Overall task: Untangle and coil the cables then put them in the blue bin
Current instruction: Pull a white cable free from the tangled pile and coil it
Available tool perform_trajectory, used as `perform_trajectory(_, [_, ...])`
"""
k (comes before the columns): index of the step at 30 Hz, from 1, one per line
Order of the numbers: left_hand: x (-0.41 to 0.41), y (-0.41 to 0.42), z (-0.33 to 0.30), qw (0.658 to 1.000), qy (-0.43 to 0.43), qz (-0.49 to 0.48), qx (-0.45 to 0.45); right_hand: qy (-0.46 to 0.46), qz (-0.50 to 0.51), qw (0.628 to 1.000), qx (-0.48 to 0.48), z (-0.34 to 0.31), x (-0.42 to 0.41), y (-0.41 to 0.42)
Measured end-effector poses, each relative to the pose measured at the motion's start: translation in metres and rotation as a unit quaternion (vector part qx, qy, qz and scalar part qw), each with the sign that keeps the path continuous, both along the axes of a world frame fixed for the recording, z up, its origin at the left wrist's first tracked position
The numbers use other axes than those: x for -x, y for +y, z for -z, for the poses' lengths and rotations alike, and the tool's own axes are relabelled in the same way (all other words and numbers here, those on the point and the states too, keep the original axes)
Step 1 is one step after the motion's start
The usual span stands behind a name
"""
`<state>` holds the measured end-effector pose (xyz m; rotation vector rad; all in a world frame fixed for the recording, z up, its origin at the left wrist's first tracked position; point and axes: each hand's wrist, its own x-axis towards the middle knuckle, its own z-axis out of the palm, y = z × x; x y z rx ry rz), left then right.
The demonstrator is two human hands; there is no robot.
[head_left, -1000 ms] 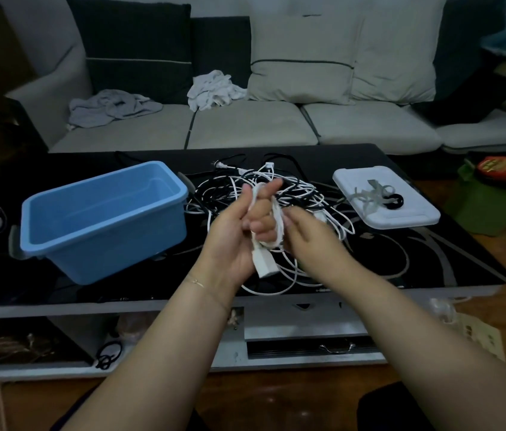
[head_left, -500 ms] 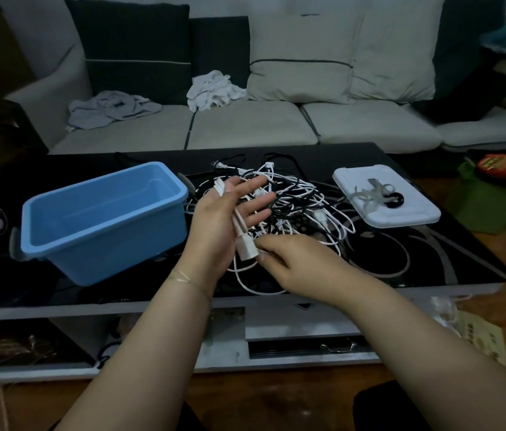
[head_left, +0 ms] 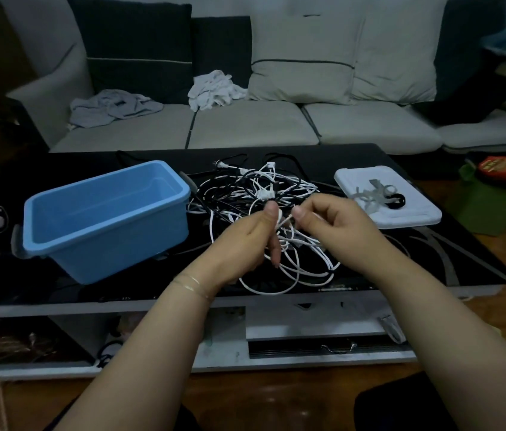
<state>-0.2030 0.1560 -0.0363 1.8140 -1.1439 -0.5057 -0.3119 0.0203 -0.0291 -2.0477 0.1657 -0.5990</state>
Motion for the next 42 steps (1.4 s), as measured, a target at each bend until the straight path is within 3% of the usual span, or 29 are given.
perform_trajectory(5, [0.009,-0.002,0.001,0.990,0.109,0.084,0.021,-0.022,0.075,0.997,0.019,0.009,-0.005,-0.011])
perform_trajectory(12, [0.010,-0.008,0.010,0.962,0.228,0.074,0.129,0.002,0.058,0.996,-0.062,0.019,-0.019,-0.021])
perform_trajectory(16, [0.009,-0.010,0.013,0.932,0.304,0.071,0.186,0.004,0.047,0.995,-0.086,0.026,-0.025,-0.015])
perform_trajectory(19, [0.004,-0.009,0.012,0.903,0.363,0.058,0.223,0.082,0.023,0.993,-0.078,0.034,-0.032,-0.003])
perform_trajectory(22, [-0.006,-0.005,0.008,0.866,0.425,0.025,0.262,0.110,0.000,0.981,-0.158,0.042,-0.037,0.011])
perform_trajectory(27, [-0.025,0.006,0.001,0.789,0.517,0.000,0.334,0.144,-0.056,0.987,-0.049,0.050,-0.037,0.023])
perform_trajectory(29, [-0.028,0.008,0.001,0.775,0.530,-0.024,0.343,0.156,-0.021,0.982,0.108,0.050,-0.037,0.026])
perform_trajectory(32, [-0.029,0.009,0.001,0.760,0.545,-0.037,0.352,0.162,0.009,0.926,0.340,0.052,-0.032,0.034])
perform_trajectory(35, [-0.032,0.009,0.003,0.798,0.488,-0.066,0.346,0.124,-0.010,0.901,0.415,0.049,-0.030,0.044])
perform_trajectory(40, [-0.031,0.004,0.007,0.885,0.318,-0.107,0.324,0.079,0.005,0.915,0.397,0.040,-0.025,0.046])
perform_trajectory(42, [-0.029,0.005,0.008,0.928,0.204,-0.119,0.288,0.082,-0.005,0.916,0.393,0.038,-0.024,0.043])
